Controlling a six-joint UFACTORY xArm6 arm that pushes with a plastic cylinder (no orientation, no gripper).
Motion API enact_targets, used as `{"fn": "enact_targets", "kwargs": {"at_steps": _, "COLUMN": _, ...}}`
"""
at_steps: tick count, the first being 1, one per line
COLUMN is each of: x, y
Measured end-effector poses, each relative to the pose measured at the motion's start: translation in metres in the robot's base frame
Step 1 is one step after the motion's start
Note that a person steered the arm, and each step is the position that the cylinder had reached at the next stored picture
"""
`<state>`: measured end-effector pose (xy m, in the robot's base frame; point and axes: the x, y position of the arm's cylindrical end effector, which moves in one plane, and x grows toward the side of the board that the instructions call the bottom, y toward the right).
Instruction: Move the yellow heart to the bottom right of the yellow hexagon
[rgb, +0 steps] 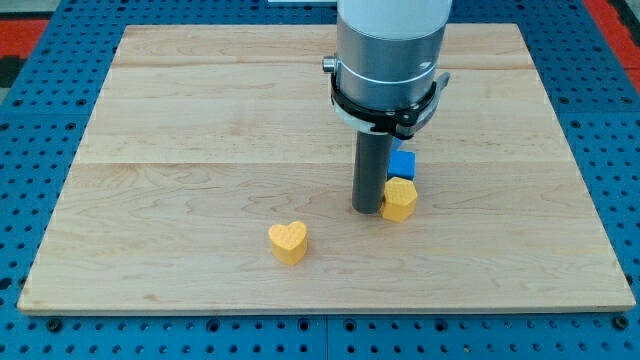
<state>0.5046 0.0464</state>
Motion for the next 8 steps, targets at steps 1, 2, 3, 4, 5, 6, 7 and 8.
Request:
{"fn": "enact_targets", "kwargs": {"at_steps": 1, "x": -0.019, "y": -0.03}}
{"fn": "enact_targets", "kwargs": {"at_steps": 2, "x": -0.042, "y": -0.125}}
{"fn": "enact_targets", "kwargs": {"at_steps": 3, "x": -0.007, "y": -0.197}}
{"fn": "enact_targets", "kwargs": {"at_steps": 4, "x": 0.04, "y": -0.17}}
{"fn": "enact_targets", "kwargs": {"at_steps": 5, "x": 0.056, "y": -0.133}}
{"fn": "enact_targets", "kwargs": {"at_steps": 6, "x": 0.054, "y": -0.094}}
{"fn": "enact_targets", "kwargs": {"at_steps": 7, "x": 0.053, "y": -0.06}}
{"fn": "enact_targets", "kwargs": {"at_steps": 8, "x": 0.052, "y": -0.042}}
